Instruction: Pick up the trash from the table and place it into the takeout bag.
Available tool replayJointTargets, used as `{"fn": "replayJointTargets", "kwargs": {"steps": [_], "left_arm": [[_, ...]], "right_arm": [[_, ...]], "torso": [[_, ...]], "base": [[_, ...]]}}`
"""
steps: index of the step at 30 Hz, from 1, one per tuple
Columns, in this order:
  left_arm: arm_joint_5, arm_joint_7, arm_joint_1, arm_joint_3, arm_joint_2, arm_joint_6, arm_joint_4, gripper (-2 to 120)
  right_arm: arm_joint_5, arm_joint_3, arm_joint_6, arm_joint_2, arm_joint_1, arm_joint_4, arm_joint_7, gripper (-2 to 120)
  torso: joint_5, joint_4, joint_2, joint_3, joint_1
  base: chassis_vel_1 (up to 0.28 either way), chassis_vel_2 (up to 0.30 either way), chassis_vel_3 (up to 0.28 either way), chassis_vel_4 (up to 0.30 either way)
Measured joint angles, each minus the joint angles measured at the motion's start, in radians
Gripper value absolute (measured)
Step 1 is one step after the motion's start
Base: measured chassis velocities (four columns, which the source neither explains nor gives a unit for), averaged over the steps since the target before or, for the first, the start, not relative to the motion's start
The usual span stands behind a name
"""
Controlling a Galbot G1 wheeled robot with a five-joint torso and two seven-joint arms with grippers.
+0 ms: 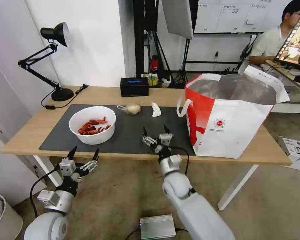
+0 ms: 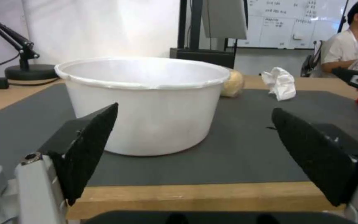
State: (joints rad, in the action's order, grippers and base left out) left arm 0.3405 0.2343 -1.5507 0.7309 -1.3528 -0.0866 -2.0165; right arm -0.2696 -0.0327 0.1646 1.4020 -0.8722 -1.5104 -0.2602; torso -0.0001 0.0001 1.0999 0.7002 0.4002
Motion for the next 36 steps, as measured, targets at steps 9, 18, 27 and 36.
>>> {"fn": "replayJointTargets", "kwargs": {"steps": [9,18,27,36], "left_arm": [[0.002,0.003,-0.001,0.007,-0.007,0.000,-0.003,100],[0.015,0.006,-0.005,0.017,-0.008,-0.004,-0.001,100],[0.033,0.009,0.000,0.030,-0.002,-0.005,0.005,100],[0.034,0.011,0.005,0.020,-0.005,-0.007,0.017,100]], "right_arm": [[-0.094,-0.067,-0.023,-0.024,0.117,0.090,-0.054,100],[-0.217,-0.181,-0.061,-0.023,0.311,0.207,-0.170,100],[-0.316,-0.283,-0.116,-0.010,0.459,0.312,-0.274,100],[-0.423,-0.308,-0.223,0.067,0.549,0.423,-0.387,100]], "torso": [[0.0000,-0.0001,0.000,0.000,0.000],[0.0000,0.0000,0.000,0.000,0.000],[-0.0001,0.0000,0.000,0.000,0.000],[-0.0001,0.0000,0.000,0.000,0.000]], "base": [[0.000,0.000,0.000,0.000],[0.000,0.000,0.000,0.000],[0.000,0.000,0.000,0.000],[0.000,0.000,0.000,0.000]]}}
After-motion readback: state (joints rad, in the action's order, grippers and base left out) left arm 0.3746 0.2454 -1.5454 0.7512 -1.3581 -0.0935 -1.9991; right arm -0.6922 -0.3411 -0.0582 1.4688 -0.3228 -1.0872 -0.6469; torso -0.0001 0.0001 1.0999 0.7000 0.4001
